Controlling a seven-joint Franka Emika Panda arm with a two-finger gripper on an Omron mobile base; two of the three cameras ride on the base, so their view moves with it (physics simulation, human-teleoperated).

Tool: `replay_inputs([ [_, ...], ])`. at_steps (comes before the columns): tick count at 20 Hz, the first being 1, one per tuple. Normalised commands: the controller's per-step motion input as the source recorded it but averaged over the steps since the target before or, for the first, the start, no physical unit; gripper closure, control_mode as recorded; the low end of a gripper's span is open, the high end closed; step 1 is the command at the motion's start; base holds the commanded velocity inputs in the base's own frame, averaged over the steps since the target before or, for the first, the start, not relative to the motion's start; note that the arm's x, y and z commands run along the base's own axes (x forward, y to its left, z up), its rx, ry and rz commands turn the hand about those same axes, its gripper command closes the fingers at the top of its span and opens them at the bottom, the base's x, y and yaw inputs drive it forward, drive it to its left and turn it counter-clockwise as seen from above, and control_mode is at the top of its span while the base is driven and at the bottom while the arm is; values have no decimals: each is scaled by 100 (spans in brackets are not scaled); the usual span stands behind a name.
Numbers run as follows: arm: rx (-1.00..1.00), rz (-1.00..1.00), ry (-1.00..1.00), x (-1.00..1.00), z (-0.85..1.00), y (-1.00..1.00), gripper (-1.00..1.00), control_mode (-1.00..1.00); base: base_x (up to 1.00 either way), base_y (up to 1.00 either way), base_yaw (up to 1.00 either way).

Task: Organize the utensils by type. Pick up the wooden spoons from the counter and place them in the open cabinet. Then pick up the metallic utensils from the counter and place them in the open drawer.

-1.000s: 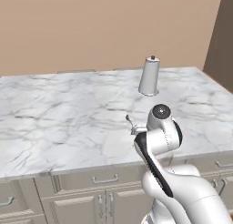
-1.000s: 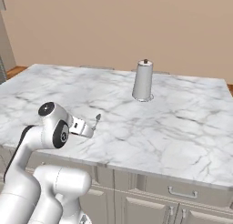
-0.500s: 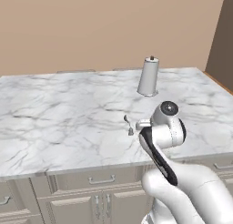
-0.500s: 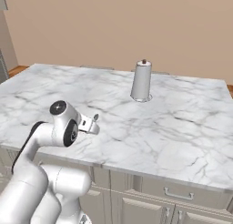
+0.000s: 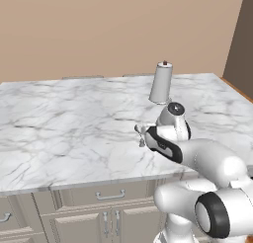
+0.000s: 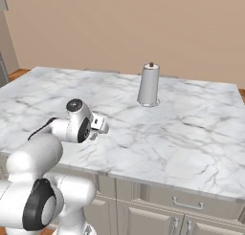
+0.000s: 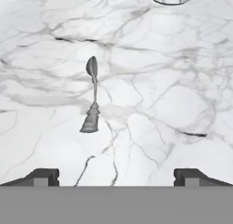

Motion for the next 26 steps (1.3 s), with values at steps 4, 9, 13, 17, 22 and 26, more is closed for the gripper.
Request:
replay_inputs([
  [4, 0, 0, 23, 48, 0, 18, -100, -100, 0, 0, 0],
  [9, 0, 0, 34, 46, -9, 9, -100, -100, 0, 0, 0],
  [13, 0, 0, 29, 30, -38, 23, -100, -100, 0, 0, 0],
  [17, -1, 0, 11, 14, -44, 22, -100, -100, 0, 0, 0],
  [22, -6, -2, 0, 1, -61, 1, -100, -100, 0, 0, 0],
  [26, -5, -3, 0, 1, -62, 0, -100, -100, 0, 0, 0],
])
